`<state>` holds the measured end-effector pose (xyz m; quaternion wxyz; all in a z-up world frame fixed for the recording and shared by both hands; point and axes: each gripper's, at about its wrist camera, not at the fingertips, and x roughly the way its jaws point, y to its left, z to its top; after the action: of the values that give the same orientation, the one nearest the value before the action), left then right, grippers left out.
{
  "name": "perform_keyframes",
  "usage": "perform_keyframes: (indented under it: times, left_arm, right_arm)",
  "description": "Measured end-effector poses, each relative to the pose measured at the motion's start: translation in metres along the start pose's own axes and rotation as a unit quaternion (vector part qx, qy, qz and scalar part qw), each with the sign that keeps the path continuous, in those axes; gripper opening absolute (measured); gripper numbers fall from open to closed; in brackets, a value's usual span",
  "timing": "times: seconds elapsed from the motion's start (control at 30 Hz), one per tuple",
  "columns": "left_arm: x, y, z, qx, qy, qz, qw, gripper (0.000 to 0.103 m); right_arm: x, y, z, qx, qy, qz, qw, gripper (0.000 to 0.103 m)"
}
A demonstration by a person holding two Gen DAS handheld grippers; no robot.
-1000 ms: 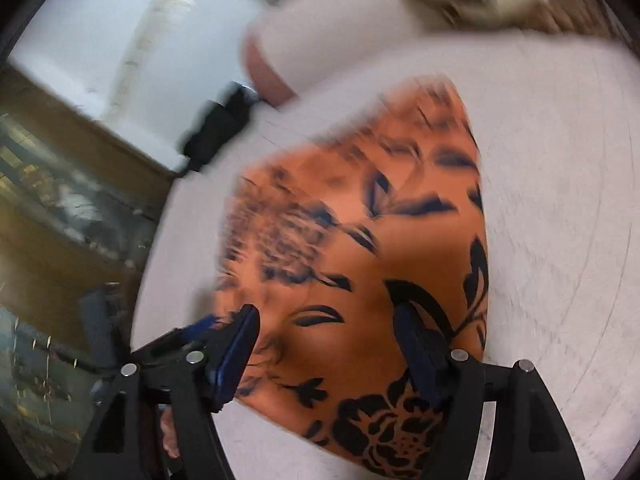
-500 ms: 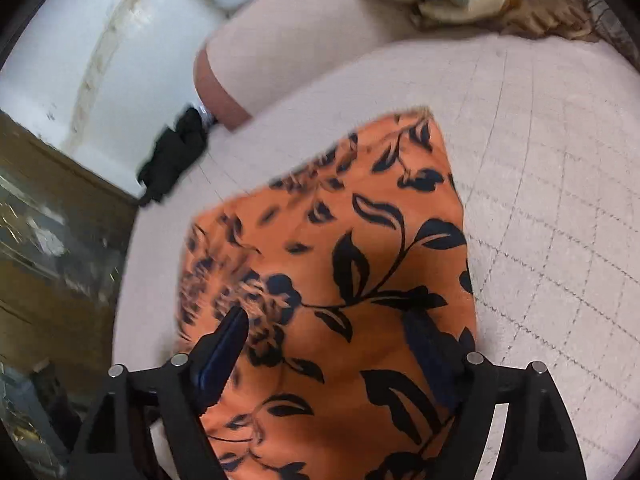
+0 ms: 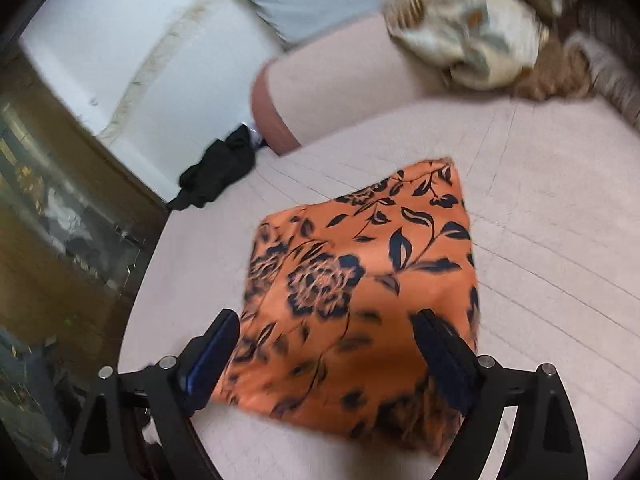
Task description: Fold small clothes
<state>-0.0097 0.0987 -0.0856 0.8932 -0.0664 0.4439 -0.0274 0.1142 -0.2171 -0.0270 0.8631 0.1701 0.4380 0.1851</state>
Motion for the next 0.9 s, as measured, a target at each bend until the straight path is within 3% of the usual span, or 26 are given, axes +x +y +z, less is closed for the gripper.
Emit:
perform_keyframes:
  times: [0.1,0.23,0.33,0.43,0.57,0.67,0.9]
  left_arm:
    - [-0.012,-0.008,-0.017,0.001,-0.004,0.007,1.0,0.088]
    - [-0.016,-0.025,-0.039,0.021,0.016,0.025,0.9993,0.088]
    - [-0.023,-0.035,-0.046,0.038,0.013,0.048,0.998,0.088]
    - [-0.035,-0.045,-0.045,0.05,-0.004,0.07,0.9963,0.089]
    - [-0.049,-0.05,-0.043,0.039,-0.012,0.061,0.9973,0.089]
    - [-0.055,-0.05,-0.041,0.036,-0.018,0.068,0.9969,0.089]
    - [-0.056,-0.05,-0.039,0.033,-0.01,0.076,0.9966,0.089]
  right_arm:
    - [-0.015,0.007,-0.042,-0.015,0.016,-0.023,0.999,0.092]
    - [-0.013,0.006,-0.105,-0.026,0.072,-0.081,0.994,0.093]
    - [-0.026,0.002,-0.127,-0.026,0.081,-0.117,0.989,0.093]
    - [-0.038,0.011,-0.124,-0.044,0.072,-0.152,0.985,0.093]
    - [-0.049,0.031,-0.111,-0.08,0.059,-0.188,0.977,0.093]
    - [-0.051,0.042,-0.106,-0.1,0.04,-0.201,0.974,0.093]
    - [-0.047,0.048,-0.103,-0.102,0.039,-0.215,0.97,0.093]
